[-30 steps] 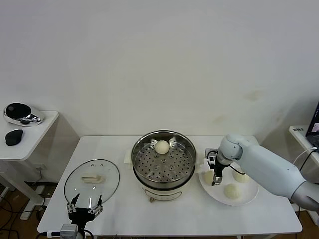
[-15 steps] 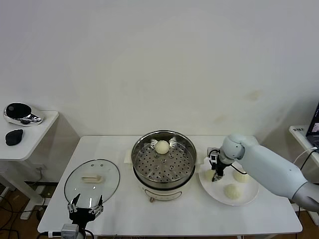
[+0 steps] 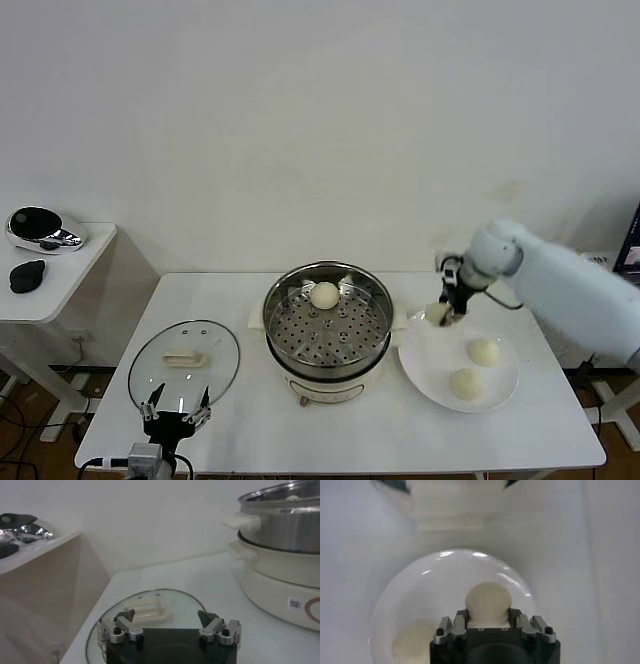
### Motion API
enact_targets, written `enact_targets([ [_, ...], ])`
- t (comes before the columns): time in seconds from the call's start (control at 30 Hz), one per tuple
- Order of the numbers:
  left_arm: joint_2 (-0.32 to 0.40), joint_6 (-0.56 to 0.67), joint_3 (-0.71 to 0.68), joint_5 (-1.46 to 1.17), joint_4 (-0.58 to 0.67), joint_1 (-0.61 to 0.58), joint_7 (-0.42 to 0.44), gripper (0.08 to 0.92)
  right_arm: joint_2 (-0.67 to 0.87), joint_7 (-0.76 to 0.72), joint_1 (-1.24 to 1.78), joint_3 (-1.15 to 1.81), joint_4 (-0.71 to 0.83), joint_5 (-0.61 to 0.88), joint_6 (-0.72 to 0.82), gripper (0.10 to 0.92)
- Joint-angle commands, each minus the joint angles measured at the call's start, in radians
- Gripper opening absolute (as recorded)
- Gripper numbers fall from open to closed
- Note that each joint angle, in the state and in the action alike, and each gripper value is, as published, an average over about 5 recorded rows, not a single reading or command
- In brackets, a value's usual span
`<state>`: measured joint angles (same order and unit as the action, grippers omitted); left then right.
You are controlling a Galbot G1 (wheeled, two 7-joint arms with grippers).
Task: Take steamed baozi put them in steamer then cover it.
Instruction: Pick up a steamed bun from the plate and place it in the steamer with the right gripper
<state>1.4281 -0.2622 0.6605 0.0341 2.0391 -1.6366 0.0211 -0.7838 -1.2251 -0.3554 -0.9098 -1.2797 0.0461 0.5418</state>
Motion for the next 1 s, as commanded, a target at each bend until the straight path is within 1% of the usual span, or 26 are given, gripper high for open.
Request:
enact_targets([
  [0.03,0.000,-0.002,-0.002,0.001,0.003,0.007,0.000,0.823,-0.054,-0.054,-0.337,-0.172,-0.008,0.183,0.020,0.509],
  [0.23,-0.004,-0.007,0.002,0.001,0.016,0.006,0.000,0.823,-0.158,-0.068,-0.362,-0.193,-0.038,0.280,0.081,0.509],
  [0.57,-0.003,-0.015,0.009,0.002,0.040,-0.007,-0.002,0.823,-0.339,-0.029,-0.228,-0.155,-0.023,0.323,0.152,0.509],
  [0.67,-0.003,-0.015,0.012,0.002,0.043,-0.014,-0.004,0.823,-0.383,-0.013,-0.174,-0.136,-0.002,0.310,0.164,0.509],
  [1.0,0.005,-0.015,0.012,0.000,0.049,-0.018,-0.007,0.823,-0.504,0.019,-0.023,-0.090,0.093,0.191,0.165,0.509],
])
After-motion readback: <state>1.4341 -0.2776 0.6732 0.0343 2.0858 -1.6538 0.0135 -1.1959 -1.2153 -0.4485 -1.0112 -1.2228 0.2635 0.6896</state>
